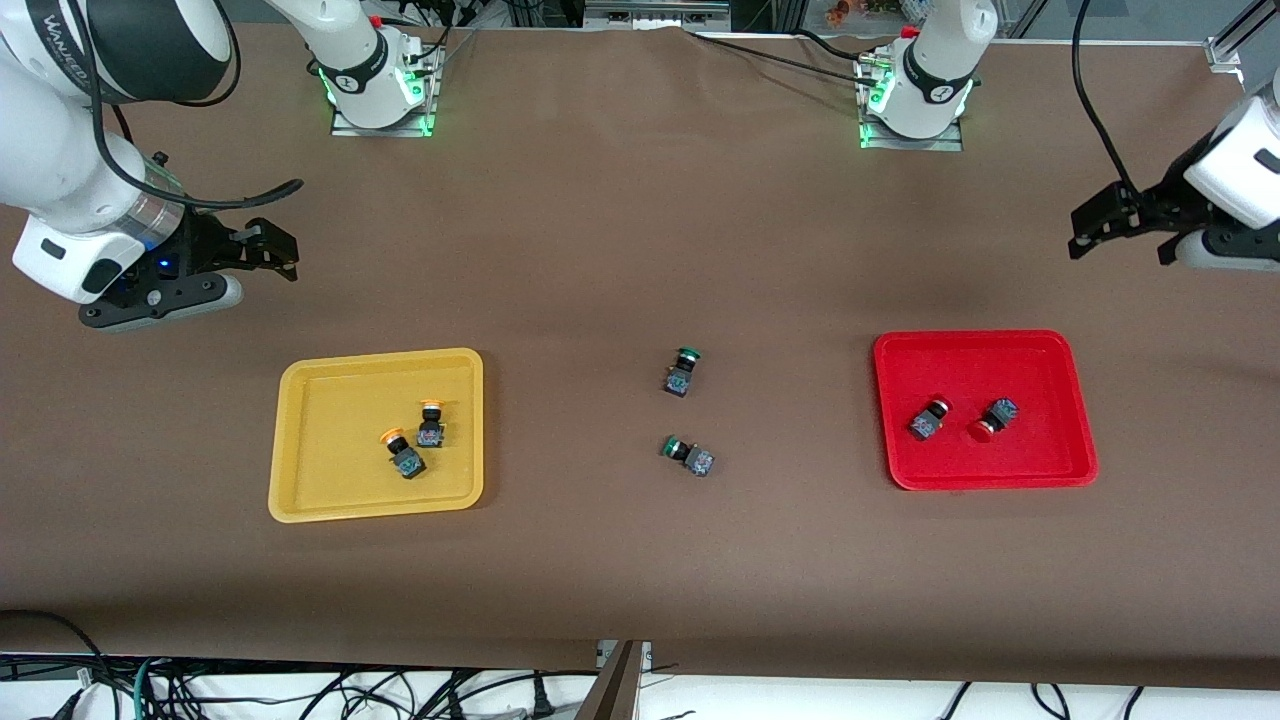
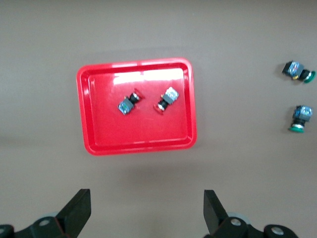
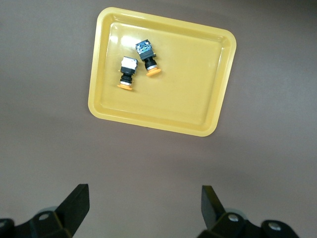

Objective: Place red and yellow buttons in trays

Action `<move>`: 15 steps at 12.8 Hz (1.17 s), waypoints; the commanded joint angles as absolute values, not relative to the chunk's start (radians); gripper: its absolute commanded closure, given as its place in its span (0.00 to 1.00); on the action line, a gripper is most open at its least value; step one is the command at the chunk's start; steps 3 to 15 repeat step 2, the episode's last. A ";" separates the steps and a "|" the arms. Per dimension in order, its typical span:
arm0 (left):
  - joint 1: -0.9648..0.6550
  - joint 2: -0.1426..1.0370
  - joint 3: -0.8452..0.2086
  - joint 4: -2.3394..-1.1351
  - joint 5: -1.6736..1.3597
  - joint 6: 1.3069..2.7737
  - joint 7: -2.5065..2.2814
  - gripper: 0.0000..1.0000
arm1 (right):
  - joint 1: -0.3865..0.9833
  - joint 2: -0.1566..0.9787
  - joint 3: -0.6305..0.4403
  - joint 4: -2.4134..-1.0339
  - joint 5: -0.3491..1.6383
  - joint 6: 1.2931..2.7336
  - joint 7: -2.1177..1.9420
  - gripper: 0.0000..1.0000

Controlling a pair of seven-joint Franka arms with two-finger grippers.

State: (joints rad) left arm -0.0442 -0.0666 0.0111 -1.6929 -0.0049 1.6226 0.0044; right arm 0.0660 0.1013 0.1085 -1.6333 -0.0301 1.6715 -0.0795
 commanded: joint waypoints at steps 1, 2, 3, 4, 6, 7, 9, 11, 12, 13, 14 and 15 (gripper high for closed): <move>-0.093 -0.110 0.050 -1.743 0.012 1.637 -0.006 0.00 | 0.057 0.110 0.123 -1.609 -0.043 1.666 -0.049 0.00; -0.092 -0.110 0.052 -1.741 0.012 1.631 -0.006 0.00 | 0.055 0.110 0.123 -1.609 -0.041 1.666 -0.049 0.00; -0.092 -0.110 0.052 -1.741 0.012 1.631 -0.006 0.00 | 0.055 0.110 0.123 -1.609 -0.041 1.666 -0.049 0.00; -0.092 -0.110 0.052 -1.741 0.012 1.631 -0.006 0.00 | 0.055 0.110 0.123 -1.609 -0.041 1.666 -0.049 0.00; -0.092 -0.110 0.052 -1.741 0.012 1.631 -0.006 0.00 | 0.055 0.110 0.123 -1.609 -0.041 1.666 -0.049 0.00; -0.092 -0.110 0.052 -1.741 0.012 1.631 -0.006 0.00 | 0.055 0.110 0.123 -1.609 -0.041 1.666 -0.049 0.00; -0.092 -0.110 0.052 -1.741 0.012 1.631 -0.006 0.00 | 0.055 0.110 0.123 -1.609 -0.041 1.666 -0.049 0.00; -0.092 -0.110 0.052 -1.741 0.012 1.631 -0.006 0.00 | 0.055 0.110 0.123 -1.609 -0.041 1.666 -0.049 0.00; -0.092 -0.110 0.052 -1.741 0.012 1.631 -0.006 0.00 | 0.055 0.110 0.123 -1.609 -0.041 1.666 -0.049 0.00; -0.092 -0.110 0.052 -1.741 0.012 1.631 -0.006 0.00 | 0.055 0.110 0.123 -1.609 -0.041 1.666 -0.049 0.00; -0.092 -0.110 0.052 -1.741 0.012 1.631 -0.006 0.00 | 0.055 0.110 0.123 -1.609 -0.041 1.666 -0.049 0.00; -0.092 -0.110 0.052 -1.741 0.012 1.631 -0.006 0.00 | 0.055 0.110 0.123 -1.609 -0.041 1.666 -0.049 0.00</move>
